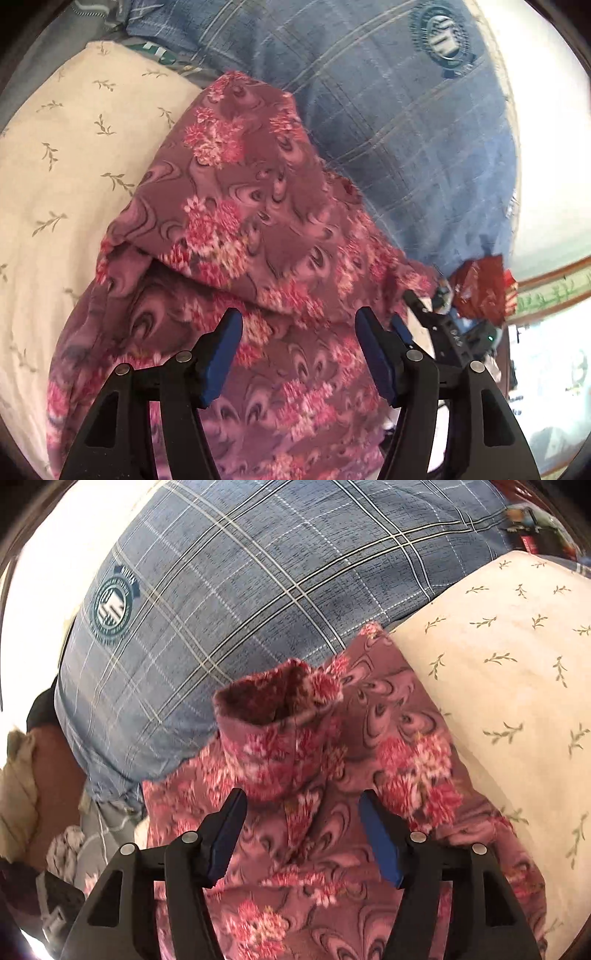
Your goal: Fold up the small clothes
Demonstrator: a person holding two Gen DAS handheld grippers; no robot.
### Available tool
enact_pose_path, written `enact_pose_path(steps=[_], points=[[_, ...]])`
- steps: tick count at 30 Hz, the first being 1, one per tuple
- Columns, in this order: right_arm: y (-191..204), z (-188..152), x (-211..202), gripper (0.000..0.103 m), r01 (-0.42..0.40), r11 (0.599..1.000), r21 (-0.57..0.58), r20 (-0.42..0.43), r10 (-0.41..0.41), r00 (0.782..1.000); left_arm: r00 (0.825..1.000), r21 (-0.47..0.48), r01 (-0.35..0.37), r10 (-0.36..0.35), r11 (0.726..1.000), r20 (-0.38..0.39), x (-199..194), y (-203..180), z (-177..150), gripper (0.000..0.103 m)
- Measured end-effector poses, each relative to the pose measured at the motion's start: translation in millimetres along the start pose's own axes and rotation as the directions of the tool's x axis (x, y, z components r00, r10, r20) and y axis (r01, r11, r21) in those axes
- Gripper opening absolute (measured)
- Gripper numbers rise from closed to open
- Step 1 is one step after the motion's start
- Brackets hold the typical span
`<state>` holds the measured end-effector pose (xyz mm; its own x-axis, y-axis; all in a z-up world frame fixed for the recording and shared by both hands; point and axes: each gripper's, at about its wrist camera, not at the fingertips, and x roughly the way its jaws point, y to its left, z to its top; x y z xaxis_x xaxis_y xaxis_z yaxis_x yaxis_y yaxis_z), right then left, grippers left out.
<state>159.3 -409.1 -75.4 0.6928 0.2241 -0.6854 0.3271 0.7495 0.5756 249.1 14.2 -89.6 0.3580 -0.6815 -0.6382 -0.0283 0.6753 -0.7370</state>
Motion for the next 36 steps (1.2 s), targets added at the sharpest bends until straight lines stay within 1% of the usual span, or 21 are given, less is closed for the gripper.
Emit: enact_pose_path(steps=[2,3,4,5,6,7,9,12,14,17,18,20,21,22,23,24,25,27,30,33,36], points=[[-0.3,6.0,7.1,0.066,-0.003,1.0,0.031,0.004,0.003,1.0,0.998,-0.03,-0.062,0.062,0.998,0.007,10.5,5.9,10.9,0.063],[-2.4,9.6,11.4,0.064,0.008,0.999,0.05,0.01,-0.008,1.0,0.996,-0.055,-0.093,0.093,0.994,0.001,17.4,11.5,18.6,0.056],[-2.4,12.4,15.0,0.058,0.024,0.998,0.065,0.017,-0.025,1.0,0.997,-0.084,-0.079,0.079,0.993,-0.003,20.1,16.4,25.6,0.04],[-1.7,16.9,16.9,0.047,0.022,0.997,0.069,0.025,-0.024,0.999,0.998,-0.109,-0.069,0.069,0.992,-0.002,18.5,18.9,31.5,0.03],[0.1,22.6,16.6,0.012,-0.009,0.998,0.061,0.027,0.008,1.0,0.999,-0.121,-0.05,0.051,0.991,0.003,14.8,20.1,36.3,0.018],[1.0,29.2,13.1,0.008,-0.062,0.997,0.053,0.02,0.061,0.998,0.999,-0.123,-0.029,0.032,0.992,0.018,10.2,20.1,38.5,0.015],[-0.4,37.9,-7.3,0.008,-0.144,0.988,0.056,0.089,0.139,0.986,0.996,-0.11,-0.019,0.029,0.994,0.087,-5.5,20.1,41.8,0.015],[-12.5,41.8,-32.6,0.008,-0.224,0.973,0.059,0.177,0.21,0.961,0.99,-0.115,-0.067,0.08,0.991,0.112,-7.7,30.3,42.3,0.015],[-34.3,35.5,-25.3,0.008,-0.175,0.98,0.095,0.125,0.163,0.979,0.991,-0.141,-0.105,0.115,0.984,0.063,3.0,40.7,41.4,0.015],[-61.5,19.2,-4.4,0.013,-0.073,0.988,0.133,-0.024,0.077,0.997,0.996,-0.165,-0.07,0.079,0.984,0.05,5.0,45.0,32.8,0.015],[-65.8,17.1,-7.4,0.015,-0.094,0.984,0.149,-0.015,0.097,0.995,0.996,-0.155,-0.059,0.07,0.986,0.062,2.0,41.7,31.2,0.019],[-76.3,11.7,-24.5,0.032,-0.154,0.966,0.208,0.054,0.146,0.988,0.996,-0.154,-0.012,0.025,0.988,0.083,0.6,34.5,30.4,0.038],[-80.5,10.5,-29.9,0.049,-0.168,0.958,0.232,0.079,0.153,0.985,0.996,-0.157,-0.005,0.018,0.988,0.084,3.0,32.5,31.1,0.05],[-83.6,11.4,-33.9,0.06,-0.192,0.947,0.259,0.114,0.167,0.979,0.996,-0.157,-0.007,0.02,0.988,0.083,7.2,31.8,32.3,0.05],[-83.5,13.6,-32.9,0.061,-0.191,0.944,0.269,0.126,0.162,0.979,0.996,-0.153,-0.02,0.033,0.988,0.079,12.4,29.2,34.5,0.05],[-82.7,16.8,-30.0,0.058,-0.167,0.949,0.266,0.115,0.141,0.983,0.997,-0.143,-0.036,0.046,0.989,0.065,19.3,24.3,38.2,0.047],[-79.3,21.3,-25.5,0.039,-0.129,0.959,0.251,0.092,0.109,0.99,0.997,-0.137,-0.041,0.05,0.99,0.061,21.2,24.8,41.8,0.043],[-64.0,29.5,-25.9,0.007,-0.133,0.978,0.163,0.093,0.119,0.989,0.993,-0.117,-0.09,0.097,0.989,0.061,28.1,22.8,45.6,0.04],[-55.9,30.9,-34.8,0.007,-0.107,0.99,0.089,0.149,0.093,0.984,0.99,-0.114,-0.129,0.135,0.985,0.051,34.7,27.4,48.5,0.028],[-64.3,20.8,-5.6,0.007,0.085,0.996,0.029,-0.002,-0.085,0.996,0.992,-0.135,-0.124,0.125,0.983,-0.002,30.0,28.9,50.9,0.023],[-68.8,13.6,-32.1,0.014,0.064,0.997,0.039,0.038,-0.065,0.997,0.993,-0.083,-0.121,0.119,0.989,-0.024,8.2,24.2,43.7,0.024]])
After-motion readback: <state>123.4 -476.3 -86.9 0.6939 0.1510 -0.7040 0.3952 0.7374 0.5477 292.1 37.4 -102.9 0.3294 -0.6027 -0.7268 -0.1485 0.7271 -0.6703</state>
